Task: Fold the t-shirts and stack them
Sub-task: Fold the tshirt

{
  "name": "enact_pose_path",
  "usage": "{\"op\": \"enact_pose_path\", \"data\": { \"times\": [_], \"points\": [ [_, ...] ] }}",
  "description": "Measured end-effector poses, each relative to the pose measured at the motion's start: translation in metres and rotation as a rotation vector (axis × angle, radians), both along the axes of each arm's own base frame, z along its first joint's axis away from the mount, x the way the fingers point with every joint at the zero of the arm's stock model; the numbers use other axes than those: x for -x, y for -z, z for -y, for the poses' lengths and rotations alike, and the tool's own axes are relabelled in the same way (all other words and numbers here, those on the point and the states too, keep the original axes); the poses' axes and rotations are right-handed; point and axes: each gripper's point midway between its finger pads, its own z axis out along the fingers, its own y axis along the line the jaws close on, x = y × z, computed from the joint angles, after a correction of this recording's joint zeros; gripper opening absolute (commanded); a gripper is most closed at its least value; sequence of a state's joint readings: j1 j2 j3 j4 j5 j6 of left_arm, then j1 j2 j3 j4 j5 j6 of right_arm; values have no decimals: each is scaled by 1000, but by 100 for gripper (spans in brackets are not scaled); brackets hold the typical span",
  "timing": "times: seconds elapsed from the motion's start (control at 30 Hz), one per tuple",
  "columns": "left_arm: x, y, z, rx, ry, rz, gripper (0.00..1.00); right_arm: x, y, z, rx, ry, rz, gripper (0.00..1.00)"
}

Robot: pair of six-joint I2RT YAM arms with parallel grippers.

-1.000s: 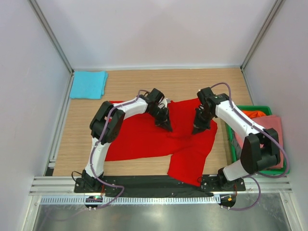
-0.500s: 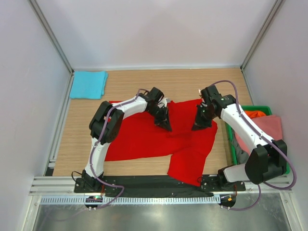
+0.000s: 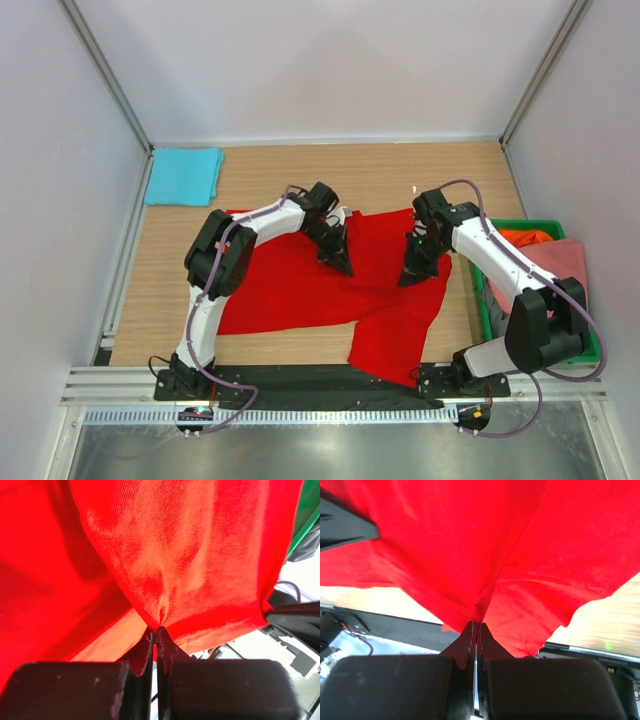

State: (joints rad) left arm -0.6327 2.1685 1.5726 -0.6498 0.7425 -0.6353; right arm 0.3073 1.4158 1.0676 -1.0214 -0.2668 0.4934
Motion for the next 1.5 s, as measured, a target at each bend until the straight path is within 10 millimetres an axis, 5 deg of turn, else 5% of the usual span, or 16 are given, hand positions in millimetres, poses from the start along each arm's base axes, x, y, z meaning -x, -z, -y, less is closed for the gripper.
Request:
{"op": "enact_pose_path", "data": {
  "times": [0.2, 0.33, 0.4, 0.43, 0.57, 0.77, 0.93, 1.13, 1.5],
  "points": [
    [4, 1, -4, -11, 15, -8, 0, 12, 20, 2, 17, -3, -82, 2],
    [7, 2, -7, -19, 30, -10, 5, 12, 30, 6, 39, 11, -116, 31],
    [8, 1, -8, -24, 42, -8, 18, 8, 31, 11, 53, 34, -115, 42],
    [8, -1, -9, -24, 47, -5, 30, 2, 29, 15, 58, 55, -103, 53],
    [5, -11, -15, -19, 60, 19, 38, -51, 7, 38, 60, 196, 29, 69],
    [-33, -51, -54, -15, -36, 142, 37, -159, -15, 65, 109, 341, 288, 74],
    [-91, -67, -115, -65, -225, 252, 30, -219, 10, 77, 197, 346, 334, 71],
    [-146, -41, -186, -162, -422, 283, 26, -227, 43, 96, 298, 321, 298, 65],
    [-165, 17, -224, -244, -524, 188, 23, -256, 65, 116, 362, 272, 316, 63]
  ]
}}
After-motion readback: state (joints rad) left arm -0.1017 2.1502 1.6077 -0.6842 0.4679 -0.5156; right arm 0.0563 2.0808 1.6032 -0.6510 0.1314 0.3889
